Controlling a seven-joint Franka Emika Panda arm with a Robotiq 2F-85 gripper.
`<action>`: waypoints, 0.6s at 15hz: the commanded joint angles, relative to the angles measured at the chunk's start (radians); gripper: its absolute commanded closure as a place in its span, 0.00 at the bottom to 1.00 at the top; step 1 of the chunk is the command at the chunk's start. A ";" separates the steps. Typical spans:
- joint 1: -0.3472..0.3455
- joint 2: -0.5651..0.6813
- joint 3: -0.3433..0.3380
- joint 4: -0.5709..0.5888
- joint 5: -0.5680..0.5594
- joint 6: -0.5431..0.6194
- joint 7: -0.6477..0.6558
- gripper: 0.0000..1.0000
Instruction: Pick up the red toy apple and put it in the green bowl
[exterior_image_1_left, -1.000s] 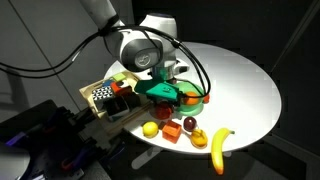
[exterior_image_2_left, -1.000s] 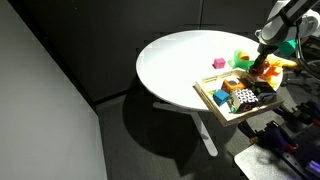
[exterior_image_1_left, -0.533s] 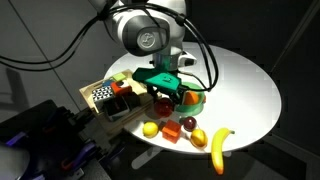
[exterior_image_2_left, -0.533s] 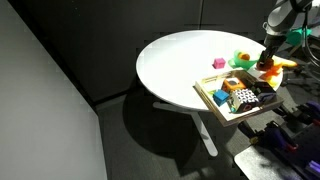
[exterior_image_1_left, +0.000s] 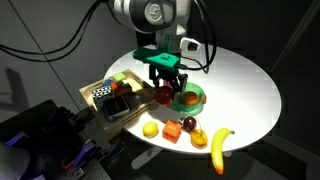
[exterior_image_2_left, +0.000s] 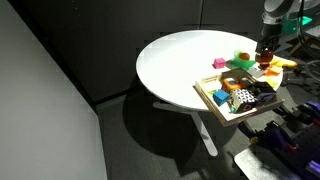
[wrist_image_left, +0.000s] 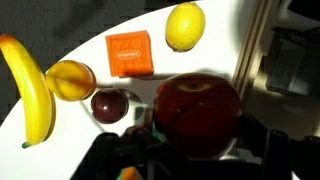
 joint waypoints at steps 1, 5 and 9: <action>0.020 0.005 -0.006 0.084 0.003 -0.105 0.064 0.42; 0.023 0.025 -0.005 0.140 0.013 -0.135 0.100 0.42; 0.017 0.063 0.002 0.192 0.040 -0.135 0.103 0.42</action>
